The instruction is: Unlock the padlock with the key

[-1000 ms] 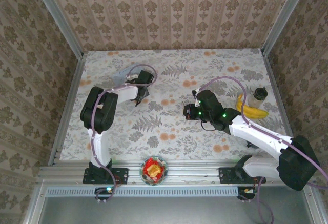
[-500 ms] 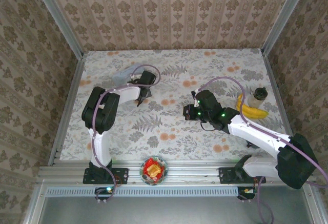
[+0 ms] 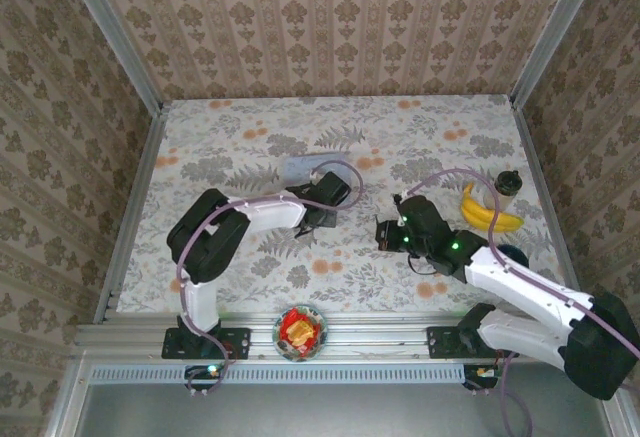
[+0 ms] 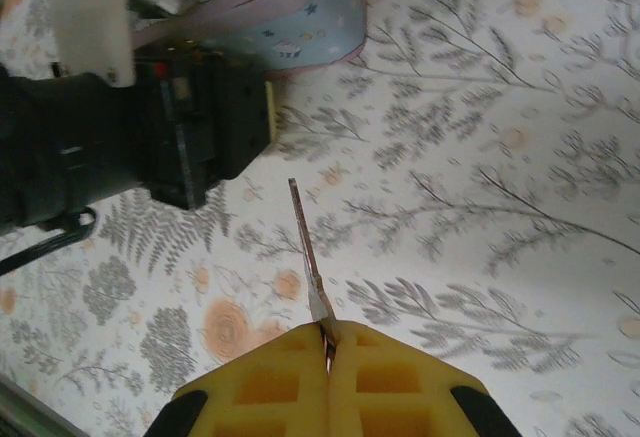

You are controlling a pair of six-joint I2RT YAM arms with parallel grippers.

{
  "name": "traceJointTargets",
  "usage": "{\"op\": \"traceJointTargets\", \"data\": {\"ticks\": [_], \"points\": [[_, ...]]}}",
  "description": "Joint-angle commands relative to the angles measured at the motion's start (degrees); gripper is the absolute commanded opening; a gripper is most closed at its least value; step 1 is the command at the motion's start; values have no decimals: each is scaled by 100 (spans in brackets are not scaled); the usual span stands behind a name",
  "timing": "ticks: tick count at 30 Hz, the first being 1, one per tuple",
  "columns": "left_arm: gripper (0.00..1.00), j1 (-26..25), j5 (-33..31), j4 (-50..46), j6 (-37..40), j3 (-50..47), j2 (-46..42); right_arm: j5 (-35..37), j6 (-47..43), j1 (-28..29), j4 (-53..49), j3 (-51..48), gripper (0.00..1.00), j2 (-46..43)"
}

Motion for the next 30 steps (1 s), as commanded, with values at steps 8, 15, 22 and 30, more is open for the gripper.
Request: {"op": "traceJointTargets", "data": {"ticks": [8, 15, 22, 30], "points": [[66, 50, 515, -295, -121, 155, 74, 290, 476, -15, 81, -509, 0, -337], [55, 117, 72, -546, -67, 365, 129, 380, 392, -15, 62, -410, 0, -286], [45, 164, -69, -494, -74, 468, 249, 310, 283, -15, 180, -305, 0, 76], [32, 178, 251, -473, -243, 624, 349, -4, 85, 44, 1255, -592, 0, 600]]}}
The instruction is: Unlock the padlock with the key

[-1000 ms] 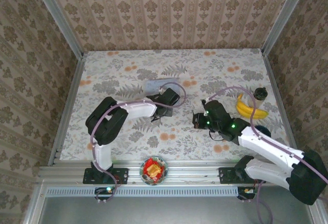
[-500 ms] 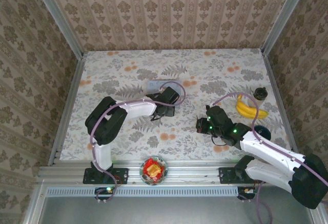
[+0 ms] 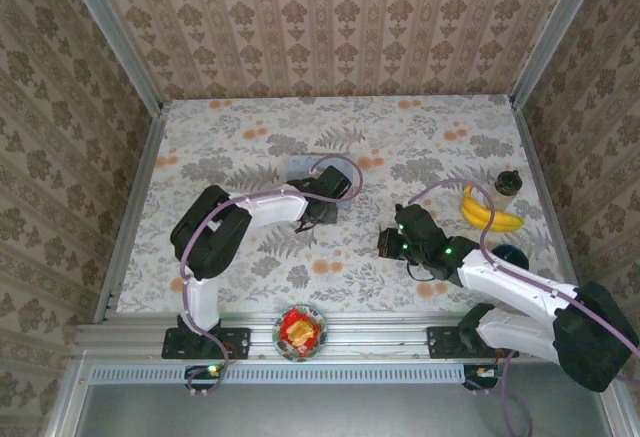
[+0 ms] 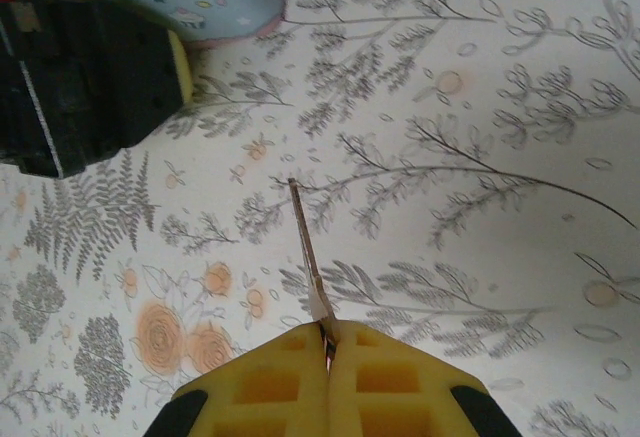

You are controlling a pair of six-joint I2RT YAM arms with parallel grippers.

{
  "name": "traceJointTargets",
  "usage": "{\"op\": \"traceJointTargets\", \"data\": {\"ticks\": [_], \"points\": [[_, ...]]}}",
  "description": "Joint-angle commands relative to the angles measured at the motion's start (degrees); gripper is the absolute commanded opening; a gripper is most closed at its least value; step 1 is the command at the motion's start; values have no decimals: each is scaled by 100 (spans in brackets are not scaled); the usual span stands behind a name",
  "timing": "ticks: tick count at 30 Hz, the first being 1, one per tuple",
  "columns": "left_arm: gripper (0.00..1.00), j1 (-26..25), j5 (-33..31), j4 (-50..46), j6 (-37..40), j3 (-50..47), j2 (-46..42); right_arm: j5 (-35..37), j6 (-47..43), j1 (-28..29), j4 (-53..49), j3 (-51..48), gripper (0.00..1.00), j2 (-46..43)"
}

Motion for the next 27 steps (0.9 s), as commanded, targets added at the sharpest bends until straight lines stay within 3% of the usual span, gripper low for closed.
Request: {"op": "traceJointTargets", "data": {"ticks": [1, 17, 27], "points": [[31, 52, 200, -42, -118, 180, 111, -119, -230, 60, 744, -159, 0, 224], [28, 222, 2456, 353, -2066, 391, 120, -625, -744, 332, 2531, 80, 0, 2128], [28, 298, 2663, 604, -2207, 191, -21, -803, -709, 327, 2892, 428, 0, 2917]]}}
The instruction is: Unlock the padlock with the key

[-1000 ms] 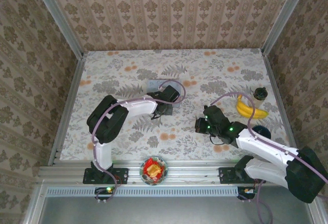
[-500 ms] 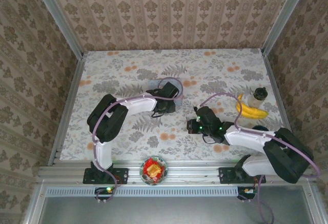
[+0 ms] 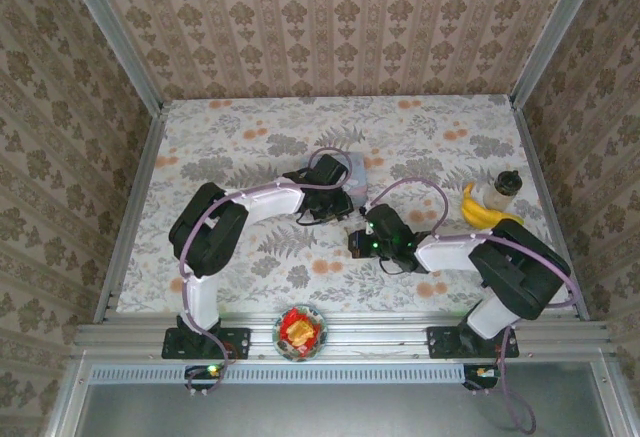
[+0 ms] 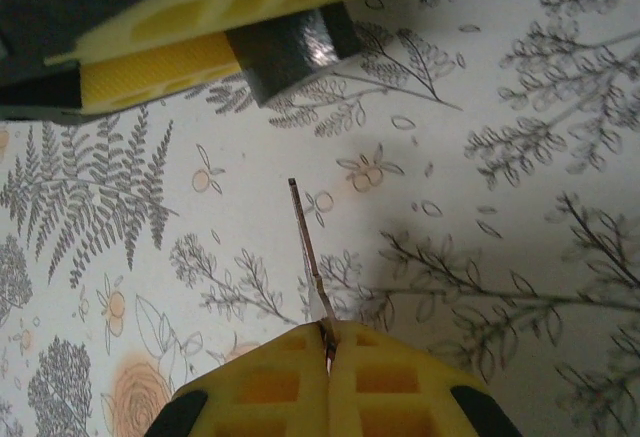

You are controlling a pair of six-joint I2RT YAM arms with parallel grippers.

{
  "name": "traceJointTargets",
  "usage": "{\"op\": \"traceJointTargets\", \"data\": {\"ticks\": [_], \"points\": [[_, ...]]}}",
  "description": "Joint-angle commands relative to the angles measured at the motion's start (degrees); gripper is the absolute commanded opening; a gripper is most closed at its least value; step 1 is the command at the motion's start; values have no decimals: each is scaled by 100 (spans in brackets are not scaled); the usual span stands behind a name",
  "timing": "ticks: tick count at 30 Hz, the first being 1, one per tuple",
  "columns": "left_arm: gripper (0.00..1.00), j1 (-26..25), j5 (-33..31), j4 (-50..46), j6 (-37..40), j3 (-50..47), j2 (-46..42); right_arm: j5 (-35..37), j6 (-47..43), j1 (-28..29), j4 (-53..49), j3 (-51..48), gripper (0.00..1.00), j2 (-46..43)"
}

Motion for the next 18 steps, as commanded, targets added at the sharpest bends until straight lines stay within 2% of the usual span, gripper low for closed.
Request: {"op": "traceJointTargets", "data": {"ticks": [1, 11, 18], "points": [[28, 67, 264, 193, -164, -67, -45, -104, -24, 22, 247, 213, 0, 225], [27, 113, 219, 160, -110, -101, -64, -333, 340, -98, 810, 161, 0, 590], [27, 129, 194, 162, -115, -95, -54, -341, 340, -210, 892, 2, 0, 470]]}}
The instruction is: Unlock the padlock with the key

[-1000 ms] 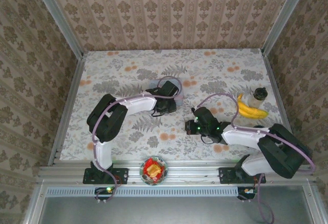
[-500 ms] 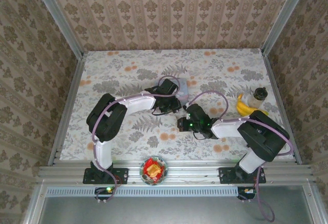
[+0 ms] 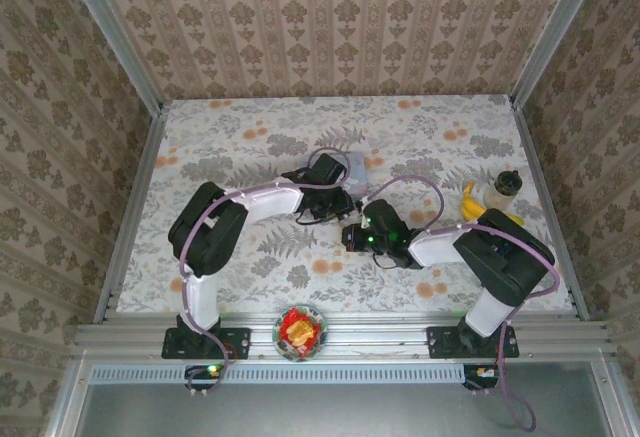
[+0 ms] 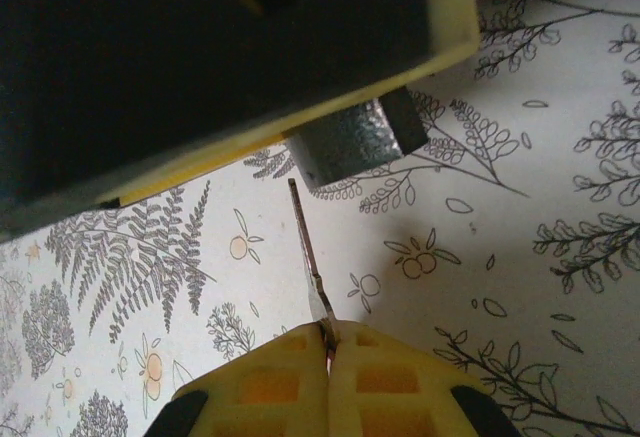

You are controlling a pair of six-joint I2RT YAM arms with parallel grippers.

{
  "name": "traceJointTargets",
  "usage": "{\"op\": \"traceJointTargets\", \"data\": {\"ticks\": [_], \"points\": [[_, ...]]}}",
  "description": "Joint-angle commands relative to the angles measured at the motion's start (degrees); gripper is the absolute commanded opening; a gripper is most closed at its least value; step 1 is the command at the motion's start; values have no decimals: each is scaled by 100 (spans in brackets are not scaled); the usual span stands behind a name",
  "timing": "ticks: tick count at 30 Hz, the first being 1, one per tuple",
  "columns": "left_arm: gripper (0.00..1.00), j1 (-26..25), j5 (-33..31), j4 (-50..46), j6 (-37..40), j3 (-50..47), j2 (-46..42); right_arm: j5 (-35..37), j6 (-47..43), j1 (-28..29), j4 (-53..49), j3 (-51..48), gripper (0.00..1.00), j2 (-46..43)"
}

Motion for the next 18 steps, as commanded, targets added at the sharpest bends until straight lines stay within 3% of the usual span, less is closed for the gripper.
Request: {"op": "traceJointTargets", "data": {"ticks": [1, 18], "points": [[27, 70, 78, 24, -60, -50, -54, -55, 110, -84, 122, -169, 0, -72], [27, 74, 49, 59, -60, -42, -46, -239, 356, -275, 247, -318, 0, -73]]}}
